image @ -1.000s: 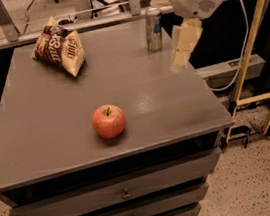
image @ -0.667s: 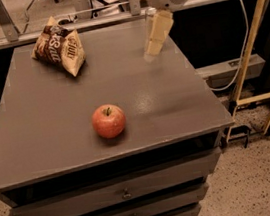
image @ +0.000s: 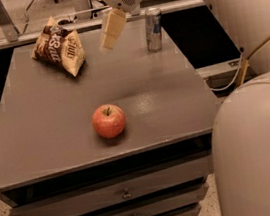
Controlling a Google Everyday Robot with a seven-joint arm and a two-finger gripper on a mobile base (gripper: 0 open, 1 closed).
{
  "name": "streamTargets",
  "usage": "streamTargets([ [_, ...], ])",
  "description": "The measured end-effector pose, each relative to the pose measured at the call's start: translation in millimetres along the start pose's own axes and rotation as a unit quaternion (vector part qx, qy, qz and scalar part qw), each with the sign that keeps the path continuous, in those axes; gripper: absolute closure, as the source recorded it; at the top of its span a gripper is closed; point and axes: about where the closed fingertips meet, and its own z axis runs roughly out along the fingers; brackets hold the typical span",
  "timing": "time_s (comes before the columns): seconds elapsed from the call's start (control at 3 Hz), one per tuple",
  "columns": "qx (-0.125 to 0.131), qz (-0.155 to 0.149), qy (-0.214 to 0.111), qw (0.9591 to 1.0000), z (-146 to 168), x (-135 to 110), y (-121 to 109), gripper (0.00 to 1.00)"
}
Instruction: Move brown chip bag near apple
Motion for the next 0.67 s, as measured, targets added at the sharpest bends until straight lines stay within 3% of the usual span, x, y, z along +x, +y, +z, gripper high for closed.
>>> streamTargets([
  [0.33, -0.007, 0.053, -0.005, 0.9986, 52, -8, -15, 0.0],
  [0.67, -0.004, 0.081, -0.011, 0.9966, 92, -20, -25, 0.0],
])
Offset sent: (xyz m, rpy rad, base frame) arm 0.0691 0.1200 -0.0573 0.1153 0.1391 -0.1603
